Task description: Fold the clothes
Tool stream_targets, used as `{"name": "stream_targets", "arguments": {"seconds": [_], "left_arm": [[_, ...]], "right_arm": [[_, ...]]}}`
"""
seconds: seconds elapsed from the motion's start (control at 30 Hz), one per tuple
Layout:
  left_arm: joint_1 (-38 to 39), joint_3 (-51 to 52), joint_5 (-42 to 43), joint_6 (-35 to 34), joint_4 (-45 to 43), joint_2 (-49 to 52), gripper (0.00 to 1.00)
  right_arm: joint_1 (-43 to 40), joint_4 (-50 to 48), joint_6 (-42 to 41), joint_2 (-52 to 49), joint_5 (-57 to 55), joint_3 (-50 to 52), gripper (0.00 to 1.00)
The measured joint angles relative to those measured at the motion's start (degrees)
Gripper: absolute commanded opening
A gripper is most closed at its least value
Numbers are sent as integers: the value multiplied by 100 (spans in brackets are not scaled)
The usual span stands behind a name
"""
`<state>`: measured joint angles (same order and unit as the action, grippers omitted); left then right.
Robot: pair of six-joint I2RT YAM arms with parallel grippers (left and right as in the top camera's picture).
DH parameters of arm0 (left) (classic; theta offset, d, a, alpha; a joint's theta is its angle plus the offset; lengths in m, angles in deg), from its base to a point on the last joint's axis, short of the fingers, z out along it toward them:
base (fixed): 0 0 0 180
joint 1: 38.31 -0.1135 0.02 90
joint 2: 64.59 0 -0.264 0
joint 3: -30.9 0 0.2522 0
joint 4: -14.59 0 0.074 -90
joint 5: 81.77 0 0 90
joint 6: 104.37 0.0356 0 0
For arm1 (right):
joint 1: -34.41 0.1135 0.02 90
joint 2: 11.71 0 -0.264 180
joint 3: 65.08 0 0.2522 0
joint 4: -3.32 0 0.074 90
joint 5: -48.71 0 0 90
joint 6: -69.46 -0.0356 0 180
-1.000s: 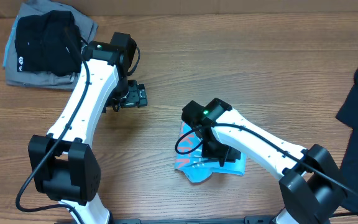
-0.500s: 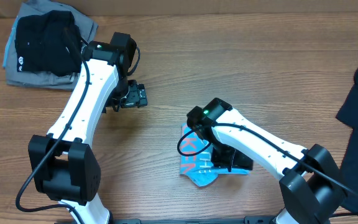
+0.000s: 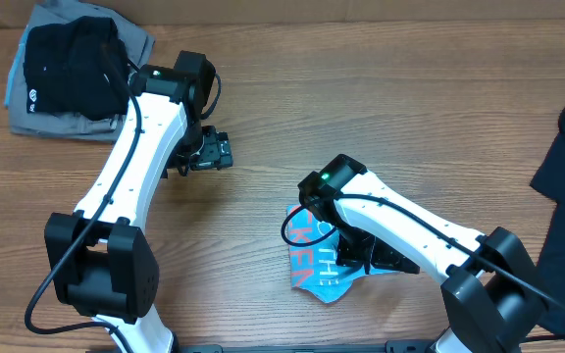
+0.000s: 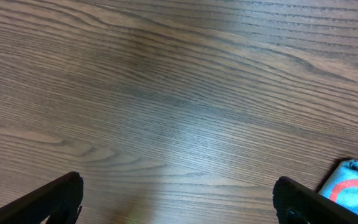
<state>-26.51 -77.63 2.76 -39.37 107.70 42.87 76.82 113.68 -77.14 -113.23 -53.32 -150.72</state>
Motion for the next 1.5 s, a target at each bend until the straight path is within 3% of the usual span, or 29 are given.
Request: {"name": "stream_targets", "arguments": {"seconds": [0.23,0.63,0.93,1.17,1.23,1.5], "left_arm": [[0,0,-2,0,-2,0,100],[0,0,-20,0,-4,0,100],[0,0,-20,0,0,0,100],[0,0,-20,-2,26,0,100],[0,0,-20,0,26,0,100],[0,0,-20,0,37,0,100]], "right_arm": [[0,-247,-20,0,-179,-52,100],[-118,-7,127,295,-330,-1064,100],[-111,-1663,1788,341,680,-981,99],[-111,-1790,2573,341,863,-348,99],[-111,-1805,2645,341,863,-212,96],[-111,-2157,2719,341,901,103,59]]}}
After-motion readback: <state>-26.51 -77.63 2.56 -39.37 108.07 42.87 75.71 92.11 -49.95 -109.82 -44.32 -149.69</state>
